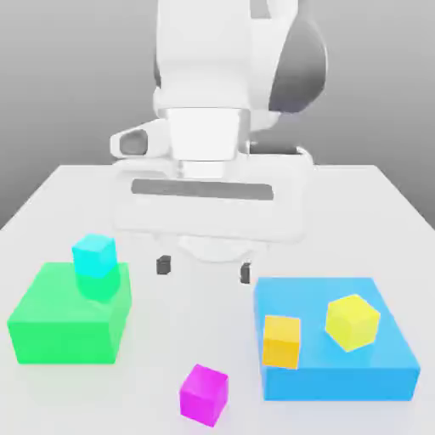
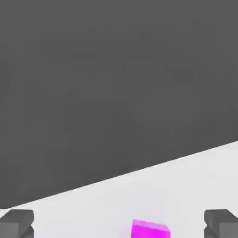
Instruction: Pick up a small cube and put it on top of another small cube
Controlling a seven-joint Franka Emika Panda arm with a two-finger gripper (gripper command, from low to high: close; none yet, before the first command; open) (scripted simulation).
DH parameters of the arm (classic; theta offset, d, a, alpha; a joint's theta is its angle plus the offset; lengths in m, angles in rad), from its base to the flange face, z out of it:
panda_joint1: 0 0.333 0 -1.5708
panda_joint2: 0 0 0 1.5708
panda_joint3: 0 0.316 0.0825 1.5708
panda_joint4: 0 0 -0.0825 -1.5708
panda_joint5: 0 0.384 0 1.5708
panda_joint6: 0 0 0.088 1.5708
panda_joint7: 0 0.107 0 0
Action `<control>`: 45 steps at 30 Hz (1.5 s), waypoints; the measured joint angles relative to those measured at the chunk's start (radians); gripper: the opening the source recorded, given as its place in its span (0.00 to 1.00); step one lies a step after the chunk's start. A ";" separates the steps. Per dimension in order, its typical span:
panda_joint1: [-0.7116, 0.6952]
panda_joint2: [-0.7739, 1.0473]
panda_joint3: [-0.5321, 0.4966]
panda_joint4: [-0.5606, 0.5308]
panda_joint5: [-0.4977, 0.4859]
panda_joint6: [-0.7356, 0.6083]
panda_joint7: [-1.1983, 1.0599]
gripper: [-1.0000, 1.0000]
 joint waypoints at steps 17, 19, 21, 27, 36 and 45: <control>0.014 0.424 -0.027 -0.029 -0.029 0.264 0.111 0.00; 0.013 0.425 -0.027 -0.029 -0.030 0.265 0.112 0.00; 0.009 0.371 -0.022 -0.039 -0.029 0.221 0.111 0.00; -0.025 0.160 -0.053 -0.096 -0.002 0.067 0.166 0.00; -0.248 -0.167 -0.124 -0.230 -0.027 -0.125 0.498 0.00; -0.515 -0.496 -0.154 -0.364 -0.083 -0.318 0.858 0.00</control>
